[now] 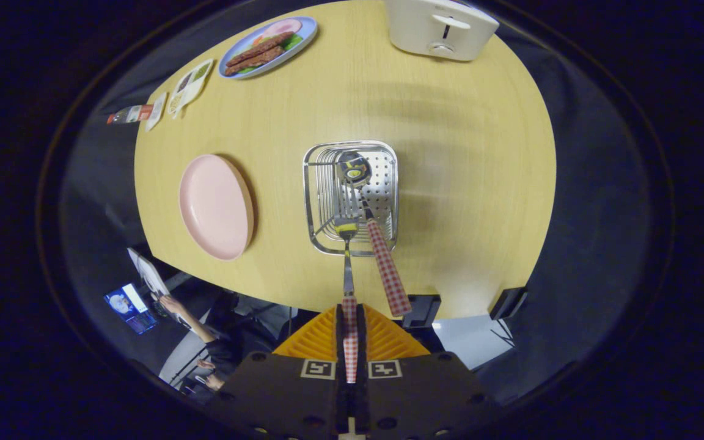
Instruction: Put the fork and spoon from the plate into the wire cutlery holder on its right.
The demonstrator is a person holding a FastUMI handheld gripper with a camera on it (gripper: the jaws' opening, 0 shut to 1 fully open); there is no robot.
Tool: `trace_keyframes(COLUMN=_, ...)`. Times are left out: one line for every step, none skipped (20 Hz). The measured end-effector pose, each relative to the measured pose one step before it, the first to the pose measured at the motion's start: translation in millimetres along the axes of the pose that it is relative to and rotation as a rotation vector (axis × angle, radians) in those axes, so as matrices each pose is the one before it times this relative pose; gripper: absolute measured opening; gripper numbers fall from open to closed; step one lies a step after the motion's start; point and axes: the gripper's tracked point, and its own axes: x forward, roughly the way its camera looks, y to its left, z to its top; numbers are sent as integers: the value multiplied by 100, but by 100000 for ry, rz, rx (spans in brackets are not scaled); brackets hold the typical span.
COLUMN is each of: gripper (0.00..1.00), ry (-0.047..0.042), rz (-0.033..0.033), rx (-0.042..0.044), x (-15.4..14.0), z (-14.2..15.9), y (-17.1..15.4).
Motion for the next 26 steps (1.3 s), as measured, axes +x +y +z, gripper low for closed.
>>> trace_keyframes(gripper=5, ry=-602, rz=-462, rx=-542, x=-150, z=284, y=-118)
trace_keyframes(gripper=5, ry=-739, rz=-1033, rx=-1073, x=-88, z=237, y=-163)
trace_keyframes(gripper=5, ry=-1271, rz=-216, rx=-812, x=-168, z=331, y=-8)
trace_keyframes(gripper=5, ry=-1143, rz=144, rx=-690, x=-98, z=245, y=38)
trace_keyframes(gripper=5, ry=-946, rz=303, rx=-697, x=-190, z=214, y=202)
trace_keyframes(gripper=5, ry=-1042, rz=1032, rx=-453, x=78, z=247, y=256)
trace_keyframes(gripper=8, ry=156, rz=308, rx=-501, x=-13, z=10, y=75)
trace_keyframes(gripper=8, ry=853, rz=-294, rx=-90, x=101, z=-220, y=46)
trace_keyframes(gripper=8, ry=1133, rz=-176, rx=120, x=81, z=-73, y=52)
trace_keyframes(gripper=8, ry=-248, rz=665, rx=331, x=-13, z=232, y=178)
trace_keyframes(gripper=9, ry=-865, rz=391, rx=60, x=21, z=266, y=180)
trace_keyframes(gripper=8, ry=-1486, rz=-9, rx=-423, x=-80, z=233, y=89)
trace_keyframes(gripper=8, ry=-2506, rz=-19, rx=-1213, x=-231, z=423, y=170)
trace_keyframes(gripper=9, ry=-1927, rz=331, rx=-860, x=-295, z=219, y=146)
trace_keyframes(gripper=10, ry=-1419, rz=-588, rx=-544, x=-86, z=169, y=86)
trace_keyframes(gripper=11, ry=-1240, rz=519, rx=125, x=-252, z=119, y=152)
trace_keyframes(gripper=10, ry=-1097, rz=1471, rx=879, x=-45, z=139, y=235)
trace_keyframes(gripper=10, ry=-700, rz=1340, rx=730, x=-96, z=-38, y=279)
trace_keyframes(gripper=18, ry=-682, rz=1671, rx=533, x=-2, z=-9, y=292)
trace_keyframes(gripper=18, ry=-804, rz=1608, rx=223, x=56, z=-151, y=331)
trace_keyframes(gripper=20, ry=-740, rz=1665, rx=99, x=-161, z=-123, y=413)
trace_keyframes(gripper=25, ry=-1540, rz=1639, rx=262, x=-156, z=-100, y=333)
trace_keyframes(gripper=26, ry=-1835, rz=1271, rx=213, x=-204, z=17, y=273)
trace_keyframes(gripper=28, ry=-2300, rz=824, rx=28, x=-197, z=3, y=225)
trace_keyframes(gripper=35, ry=-2495, rz=822, rx=-195, x=-194, z=-17, y=258)
trace_keyframes(gripper=35, ry=-2743, rz=471, rx=-103, x=-246, z=21, y=161)
